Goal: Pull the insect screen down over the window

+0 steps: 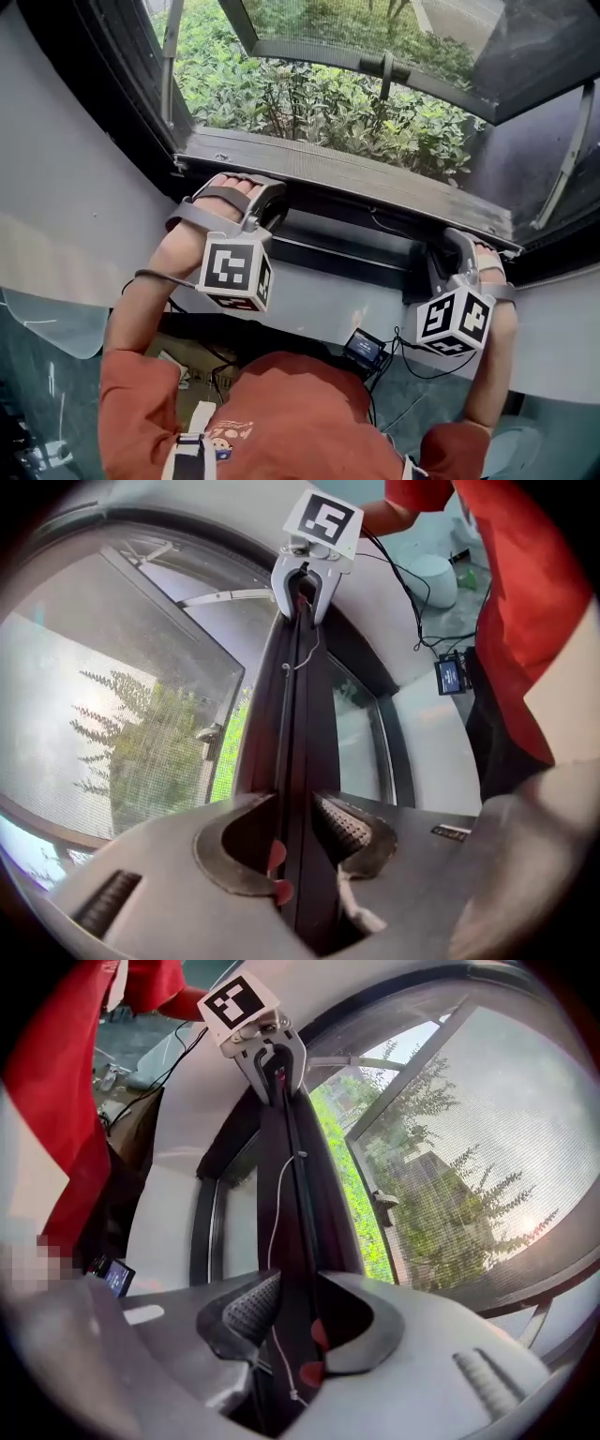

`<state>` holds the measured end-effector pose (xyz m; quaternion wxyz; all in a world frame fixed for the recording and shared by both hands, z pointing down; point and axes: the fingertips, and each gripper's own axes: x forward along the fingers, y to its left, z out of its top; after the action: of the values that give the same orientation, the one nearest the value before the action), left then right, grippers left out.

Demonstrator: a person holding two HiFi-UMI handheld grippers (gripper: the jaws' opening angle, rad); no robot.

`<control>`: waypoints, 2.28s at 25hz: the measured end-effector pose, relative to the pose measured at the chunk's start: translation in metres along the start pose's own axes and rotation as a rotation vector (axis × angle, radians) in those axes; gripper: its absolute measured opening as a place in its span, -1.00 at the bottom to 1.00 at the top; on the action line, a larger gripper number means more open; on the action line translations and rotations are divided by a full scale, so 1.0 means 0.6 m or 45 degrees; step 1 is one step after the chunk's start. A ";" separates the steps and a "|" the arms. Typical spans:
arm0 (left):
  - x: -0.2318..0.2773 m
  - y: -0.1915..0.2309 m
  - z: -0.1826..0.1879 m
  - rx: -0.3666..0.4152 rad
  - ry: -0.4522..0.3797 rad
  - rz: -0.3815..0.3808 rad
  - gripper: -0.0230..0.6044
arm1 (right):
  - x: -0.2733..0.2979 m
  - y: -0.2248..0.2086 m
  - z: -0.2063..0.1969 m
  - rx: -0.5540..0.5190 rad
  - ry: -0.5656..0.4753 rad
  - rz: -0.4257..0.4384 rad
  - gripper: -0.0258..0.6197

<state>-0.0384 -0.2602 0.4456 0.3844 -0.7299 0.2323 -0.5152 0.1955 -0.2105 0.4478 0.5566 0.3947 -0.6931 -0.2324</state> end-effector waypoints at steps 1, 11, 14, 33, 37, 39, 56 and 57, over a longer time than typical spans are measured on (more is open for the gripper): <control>0.003 0.004 0.000 -0.016 -0.014 0.000 -0.56 | 0.005 -0.003 -0.001 0.003 0.004 -0.010 -0.49; 0.008 -0.003 0.002 -0.007 -0.003 0.033 -0.50 | 0.008 -0.005 -0.006 -0.004 -0.030 -0.083 -0.57; 0.006 -0.004 0.003 -0.021 -0.023 0.057 -0.45 | 0.005 -0.003 -0.005 0.010 -0.062 -0.085 -0.51; -0.027 -0.008 0.003 -0.265 -0.176 0.177 -0.37 | -0.030 -0.003 0.003 0.312 -0.238 -0.197 -0.32; -0.037 -0.028 0.008 -0.394 -0.230 0.182 -0.37 | -0.046 0.007 -0.001 0.407 -0.297 -0.198 -0.32; -0.041 -0.048 0.013 -0.493 -0.274 0.153 -0.37 | -0.051 0.020 0.000 0.452 -0.321 -0.186 -0.32; -0.071 -0.132 0.058 -1.202 -0.683 0.387 -0.37 | -0.079 0.132 0.024 1.038 -0.699 -0.206 -0.33; -0.074 -0.130 0.056 -1.248 -0.695 0.422 -0.37 | -0.081 0.135 0.023 1.092 -0.722 -0.221 -0.33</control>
<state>-0.0279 -0.1703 0.4765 0.1231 -0.8828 0.4472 -0.0741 0.1624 -0.1260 0.4776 0.1140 0.5650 -0.8141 -0.0707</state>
